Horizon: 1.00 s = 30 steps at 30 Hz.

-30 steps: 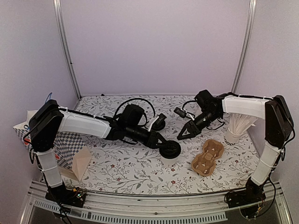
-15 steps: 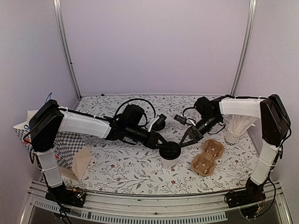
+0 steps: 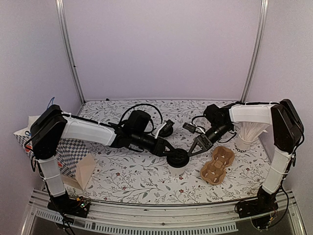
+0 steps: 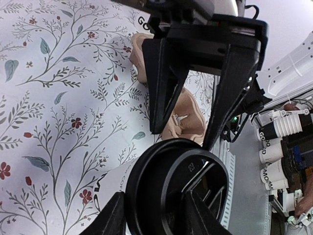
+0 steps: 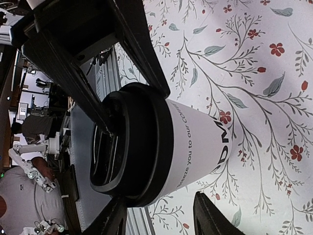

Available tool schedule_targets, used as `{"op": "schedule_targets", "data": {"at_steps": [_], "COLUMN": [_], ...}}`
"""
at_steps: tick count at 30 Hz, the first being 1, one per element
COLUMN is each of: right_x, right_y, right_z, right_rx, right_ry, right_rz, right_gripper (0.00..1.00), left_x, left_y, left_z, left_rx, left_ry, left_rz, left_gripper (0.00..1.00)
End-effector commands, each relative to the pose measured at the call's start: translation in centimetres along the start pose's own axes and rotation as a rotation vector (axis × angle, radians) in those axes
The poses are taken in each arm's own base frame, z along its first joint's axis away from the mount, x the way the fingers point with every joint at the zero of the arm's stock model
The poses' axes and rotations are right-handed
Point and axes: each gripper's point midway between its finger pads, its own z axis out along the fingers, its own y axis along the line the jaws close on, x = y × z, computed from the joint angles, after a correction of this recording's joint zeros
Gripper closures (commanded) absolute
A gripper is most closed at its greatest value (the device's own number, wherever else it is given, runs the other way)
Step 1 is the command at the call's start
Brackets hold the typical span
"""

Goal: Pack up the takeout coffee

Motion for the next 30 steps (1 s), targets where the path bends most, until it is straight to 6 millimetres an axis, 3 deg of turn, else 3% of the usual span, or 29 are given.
{"op": "schedule_targets", "data": {"at_steps": [1, 9, 13, 19, 21, 24, 30], "right_x": [1.3, 4.6, 5.3, 5.5, 4.8, 2.7, -0.5], "right_y": [-3.9, -8.8, -9.8, -9.9, -9.4, -6.9, -0.7], "right_z": [1.1, 2.2, 1.9, 1.7, 1.5, 1.0, -0.9], "right_rx": [0.111, 0.27, 0.338, 0.35, 0.342, 0.254, 0.096], "right_ry": [0.044, 0.148, 0.169, 0.17, 0.152, 0.1, -0.012], "right_rz": [0.084, 0.217, 0.226, 0.219, 0.197, 0.143, -0.036], "right_gripper": [0.56, 0.7, 0.74, 0.76, 0.72, 0.67, 0.51], "left_x": [5.0, 7.7, 7.6, 8.3, 8.5, 8.4, 3.3], "left_y": [2.6, 4.4, 4.7, 5.5, 5.7, 5.6, 2.8], "left_z": [1.0, 1.6, 1.8, 2.6, 2.4, 2.1, 0.1], "left_rx": [-0.062, -0.081, -0.078, -0.078, -0.086, -0.083, -0.07], "left_ry": [0.119, 0.163, 0.151, 0.16, 0.162, 0.152, 0.041], "left_rz": [-0.09, -0.137, -0.147, -0.168, -0.171, -0.166, -0.034], "left_gripper": [0.59, 0.6, 0.59, 0.58, 0.58, 0.58, 0.47]}}
